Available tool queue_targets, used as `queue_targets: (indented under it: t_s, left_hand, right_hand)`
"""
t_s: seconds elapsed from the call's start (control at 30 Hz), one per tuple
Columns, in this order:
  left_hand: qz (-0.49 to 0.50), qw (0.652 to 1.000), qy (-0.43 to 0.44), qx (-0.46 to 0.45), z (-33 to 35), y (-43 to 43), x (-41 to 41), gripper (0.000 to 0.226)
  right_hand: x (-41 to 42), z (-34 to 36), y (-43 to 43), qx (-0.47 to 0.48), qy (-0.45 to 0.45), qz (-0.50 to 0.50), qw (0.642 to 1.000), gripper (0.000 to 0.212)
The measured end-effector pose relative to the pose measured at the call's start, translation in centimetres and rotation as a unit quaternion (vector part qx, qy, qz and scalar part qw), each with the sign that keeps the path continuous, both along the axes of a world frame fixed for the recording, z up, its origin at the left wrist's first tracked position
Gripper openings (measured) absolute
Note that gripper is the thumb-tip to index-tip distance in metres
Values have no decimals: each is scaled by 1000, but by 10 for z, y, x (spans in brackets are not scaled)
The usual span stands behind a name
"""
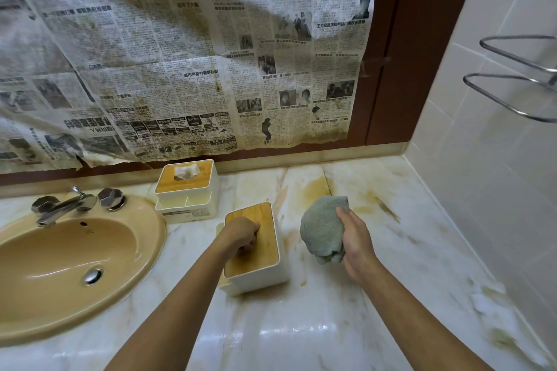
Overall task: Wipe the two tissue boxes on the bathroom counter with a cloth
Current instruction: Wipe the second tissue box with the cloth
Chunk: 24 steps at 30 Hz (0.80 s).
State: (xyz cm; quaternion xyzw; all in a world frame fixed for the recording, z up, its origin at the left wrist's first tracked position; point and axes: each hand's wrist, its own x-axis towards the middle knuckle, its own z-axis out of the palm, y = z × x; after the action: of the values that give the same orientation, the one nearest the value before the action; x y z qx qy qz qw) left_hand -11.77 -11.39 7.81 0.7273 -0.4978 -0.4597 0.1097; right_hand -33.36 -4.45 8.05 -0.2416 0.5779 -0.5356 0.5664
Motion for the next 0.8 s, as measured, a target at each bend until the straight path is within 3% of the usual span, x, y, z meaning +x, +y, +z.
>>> queue_targets:
  t_s: [0.1, 0.23, 0.37, 0.43, 0.53, 0.57, 0.63, 0.8]
  left_hand:
    - [-12, 999, 7, -32, 12, -3, 10, 37]
    - [12, 995, 91, -26, 15, -13, 22, 40]
    - [33, 985, 172, -5, 22, -17, 17, 41]
    - [25, 980, 195, -8, 27, -18, 13, 39]
    - [-29, 985, 169, -24, 33, -17, 10, 29]
    - [-43, 986, 160, -24, 34, -16, 9, 28]
    - [-49, 985, 162, -15, 33, -14, 7, 33]
    - [-26, 982, 187, -7, 31, -10, 3, 39]
  right_hand:
    - [9, 2, 6, -39, -24, -4, 999, 28]
    - [31, 14, 15, -147, -8, 0, 989, 26]
    - [55, 10, 32, -236, 91, 82, 964, 30]
    - [65, 0, 38, -272, 196, 172, 926, 40]
    - [68, -17, 35, -361, 393, 247, 809, 48]
    - [66, -20, 30, -369, 420, 251, 790, 49]
    - [60, -25, 11, -354, 439, 239, 790, 49]
    - [42, -15, -40, -277, 392, 200, 854, 46]
